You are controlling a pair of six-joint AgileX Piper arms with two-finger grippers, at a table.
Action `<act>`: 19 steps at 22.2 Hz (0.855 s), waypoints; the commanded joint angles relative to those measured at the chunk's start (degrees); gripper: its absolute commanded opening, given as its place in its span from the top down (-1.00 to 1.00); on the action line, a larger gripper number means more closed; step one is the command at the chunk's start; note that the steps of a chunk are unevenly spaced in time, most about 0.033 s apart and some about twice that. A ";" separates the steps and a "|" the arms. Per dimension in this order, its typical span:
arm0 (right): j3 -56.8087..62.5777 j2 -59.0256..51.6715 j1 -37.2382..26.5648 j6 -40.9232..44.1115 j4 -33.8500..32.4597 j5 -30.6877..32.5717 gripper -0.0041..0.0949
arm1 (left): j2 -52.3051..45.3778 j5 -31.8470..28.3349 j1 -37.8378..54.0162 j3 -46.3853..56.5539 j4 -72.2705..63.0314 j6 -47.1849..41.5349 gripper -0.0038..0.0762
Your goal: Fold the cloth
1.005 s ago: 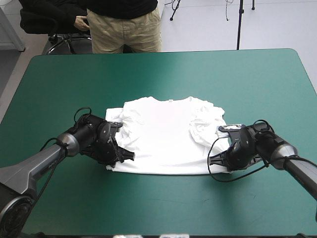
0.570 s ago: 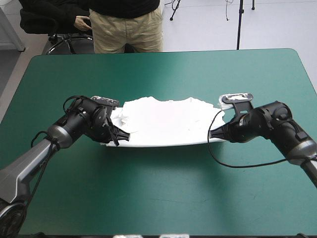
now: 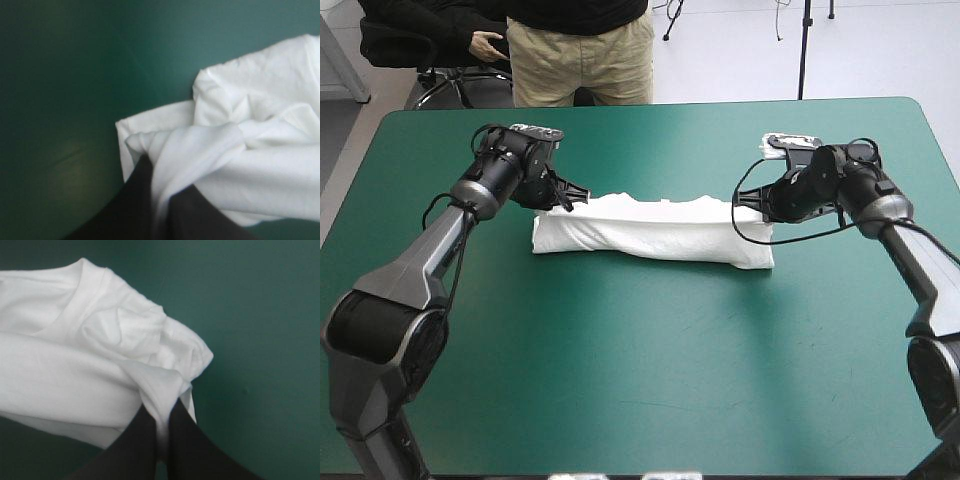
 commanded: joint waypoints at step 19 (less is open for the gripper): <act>-14.00 1.70 -1.83 -9.43 0.30 8.87 -0.12 | 1.91 3.27 1.78 -11.90 -9.59 5.68 0.14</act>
